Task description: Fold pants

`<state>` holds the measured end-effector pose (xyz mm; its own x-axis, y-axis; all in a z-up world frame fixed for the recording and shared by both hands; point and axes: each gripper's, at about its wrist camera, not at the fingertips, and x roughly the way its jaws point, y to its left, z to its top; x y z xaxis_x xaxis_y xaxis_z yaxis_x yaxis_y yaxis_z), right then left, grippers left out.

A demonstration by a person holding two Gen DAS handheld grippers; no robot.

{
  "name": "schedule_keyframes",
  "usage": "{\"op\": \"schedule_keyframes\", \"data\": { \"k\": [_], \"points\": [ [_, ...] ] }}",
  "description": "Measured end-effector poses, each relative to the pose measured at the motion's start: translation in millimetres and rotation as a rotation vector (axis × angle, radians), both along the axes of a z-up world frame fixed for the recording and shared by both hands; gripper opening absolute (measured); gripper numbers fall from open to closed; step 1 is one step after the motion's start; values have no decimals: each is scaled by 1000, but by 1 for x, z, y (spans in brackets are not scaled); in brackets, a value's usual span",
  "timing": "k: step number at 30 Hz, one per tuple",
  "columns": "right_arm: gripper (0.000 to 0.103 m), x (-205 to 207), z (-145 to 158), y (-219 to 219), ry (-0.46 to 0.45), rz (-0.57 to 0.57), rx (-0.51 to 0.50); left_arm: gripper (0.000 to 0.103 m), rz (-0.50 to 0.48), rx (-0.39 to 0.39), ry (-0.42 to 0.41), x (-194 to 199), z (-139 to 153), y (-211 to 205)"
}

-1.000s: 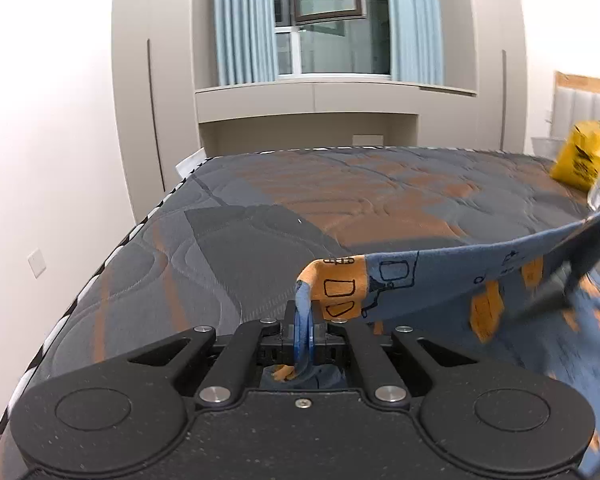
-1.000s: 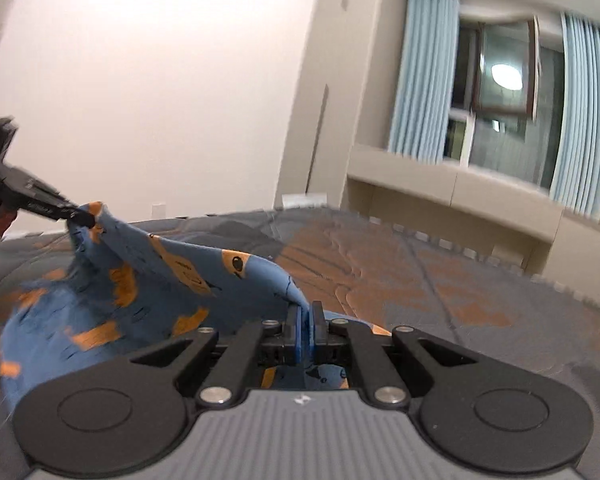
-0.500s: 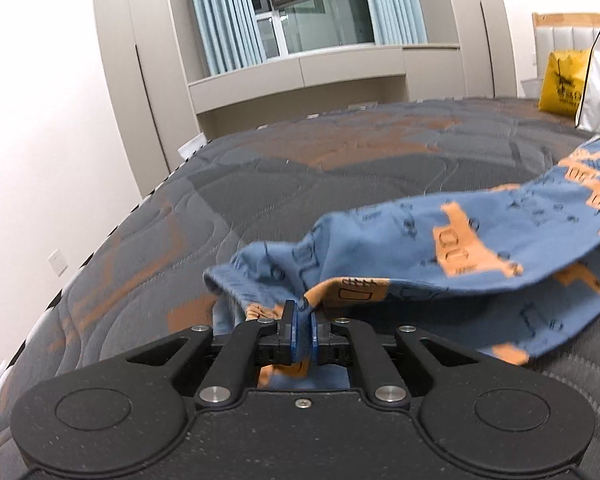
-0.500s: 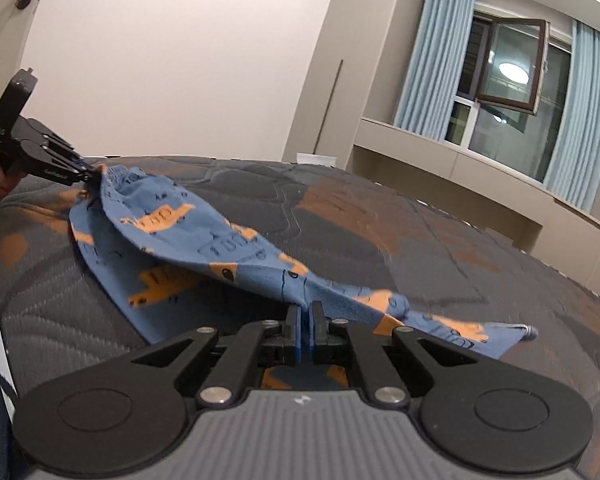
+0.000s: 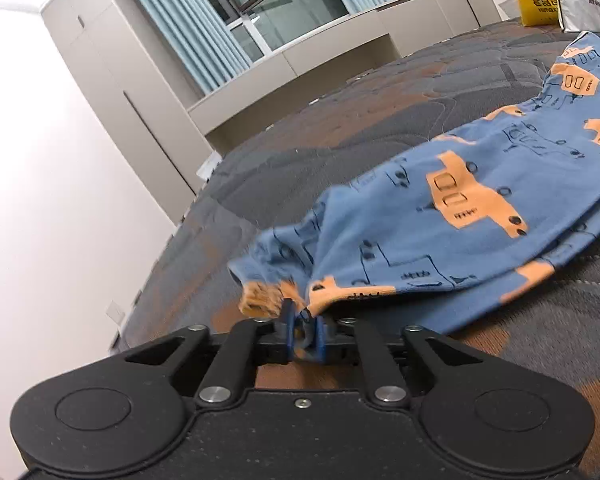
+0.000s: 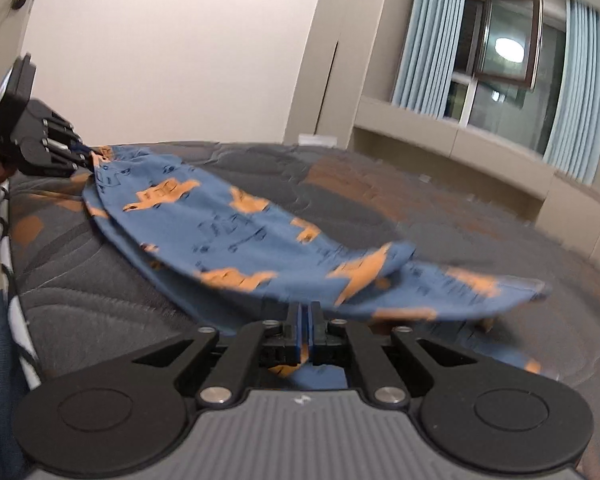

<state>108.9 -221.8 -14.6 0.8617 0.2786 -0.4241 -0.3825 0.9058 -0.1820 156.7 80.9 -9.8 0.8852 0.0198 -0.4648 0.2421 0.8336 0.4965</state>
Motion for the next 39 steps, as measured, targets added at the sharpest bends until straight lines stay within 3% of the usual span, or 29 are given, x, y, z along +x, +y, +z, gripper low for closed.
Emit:
{"op": "schedule_keyframes", "data": {
  "k": [2, 4, 5, 8, 9, 10, 13, 18, 23, 29, 34, 36, 38, 39],
  "points": [
    [20, -2, 1, -6, 1, -9, 21, 23, 20, -43, 0, -5, -1, 4],
    [66, -5, 5, -12, -21, -20, 42, 35, 51, -79, -8, -9, -1, 6],
    [73, -5, 6, -15, -25, -29, 54, 39, 75, -96, -15, -11, 0, 5],
    [83, -4, 10, -29, -4, -60, 121, 75, 151, -176, -53, -26, 6, -3],
    [93, -5, 10, -35, 4, -77, 144, 89, 157, -211, -68, -32, 7, -8],
    [102, -7, 11, -43, 3, -103, 173, 95, 162, -248, -82, -40, 9, -15],
    [103, -18, 13, -71, -13, -184, 233, 97, 114, -313, -81, -56, 9, -43],
    [103, -31, 19, -126, -29, -376, 223, 102, -24, -289, -106, -67, 10, -112],
    [103, -38, 16, -181, -9, -482, 246, 102, -156, -337, -125, -64, 14, -185],
    [103, -1, 11, -231, 145, -444, 354, 102, -265, -399, -106, -64, 5, -251],
    [102, 38, 2, -243, 250, -381, 299, 102, -314, -427, -63, -77, -4, -271],
    [91, 45, -2, -246, 286, -322, 335, 102, -310, -432, -39, -80, -9, -275],
    [69, 47, -1, -244, 290, -276, 346, 102, -322, -439, -9, -82, -12, -277],
    [42, 46, -1, -243, 289, -259, 352, 102, -333, -443, 4, -83, -13, -279]
  ]
}}
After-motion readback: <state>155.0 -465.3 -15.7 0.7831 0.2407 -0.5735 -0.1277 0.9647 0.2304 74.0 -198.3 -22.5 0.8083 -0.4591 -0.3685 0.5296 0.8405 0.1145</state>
